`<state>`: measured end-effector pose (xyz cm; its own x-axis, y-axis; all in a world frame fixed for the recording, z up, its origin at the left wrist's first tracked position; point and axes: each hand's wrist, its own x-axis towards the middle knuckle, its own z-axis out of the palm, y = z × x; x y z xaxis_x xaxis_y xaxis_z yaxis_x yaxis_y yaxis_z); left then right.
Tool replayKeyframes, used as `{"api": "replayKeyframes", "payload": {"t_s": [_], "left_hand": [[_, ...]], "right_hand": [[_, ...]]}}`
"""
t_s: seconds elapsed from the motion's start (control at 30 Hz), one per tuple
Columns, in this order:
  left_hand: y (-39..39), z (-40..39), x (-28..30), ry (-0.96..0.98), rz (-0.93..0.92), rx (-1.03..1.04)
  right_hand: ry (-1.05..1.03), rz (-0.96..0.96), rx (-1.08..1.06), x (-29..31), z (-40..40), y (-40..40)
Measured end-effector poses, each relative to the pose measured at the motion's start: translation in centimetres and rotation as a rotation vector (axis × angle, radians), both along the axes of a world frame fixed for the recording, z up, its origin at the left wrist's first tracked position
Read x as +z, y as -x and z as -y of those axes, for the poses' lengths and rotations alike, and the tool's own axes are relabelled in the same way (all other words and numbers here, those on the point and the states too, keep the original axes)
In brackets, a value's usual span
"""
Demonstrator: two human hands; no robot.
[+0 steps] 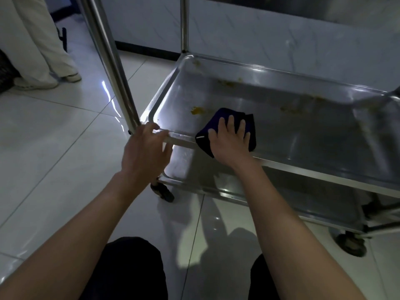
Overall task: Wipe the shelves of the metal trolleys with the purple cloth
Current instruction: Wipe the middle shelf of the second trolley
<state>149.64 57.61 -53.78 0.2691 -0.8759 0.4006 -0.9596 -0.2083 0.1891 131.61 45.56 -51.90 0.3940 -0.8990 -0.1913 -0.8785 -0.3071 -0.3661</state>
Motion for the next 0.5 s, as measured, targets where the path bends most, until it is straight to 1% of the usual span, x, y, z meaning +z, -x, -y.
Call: {"api": "replayKeyframes", "payload": {"t_s": [0.13,0.27,0.37,0.5], "left_hand": [[-0.5,-0.6,-0.2,-0.054,0.012,0.018],[-0.9,-0.4,0.4,-0.058,0.003,0.009],[-1.2,0.0,0.8,-0.068,-0.024,-0.004],[-1.4,-0.1,0.9,-0.099,-0.013,0.012]], "right_hand": [[0.038,-0.032,0.052,-0.6,0.8,-0.3],[0.040,-0.024,0.114,-0.9,2.0,-1.2],[0.021,-0.015,0.171,-1.1,2.9,-3.0],[-0.003,-0.051,0.254,-1.2,4.2,-6.0]]}}
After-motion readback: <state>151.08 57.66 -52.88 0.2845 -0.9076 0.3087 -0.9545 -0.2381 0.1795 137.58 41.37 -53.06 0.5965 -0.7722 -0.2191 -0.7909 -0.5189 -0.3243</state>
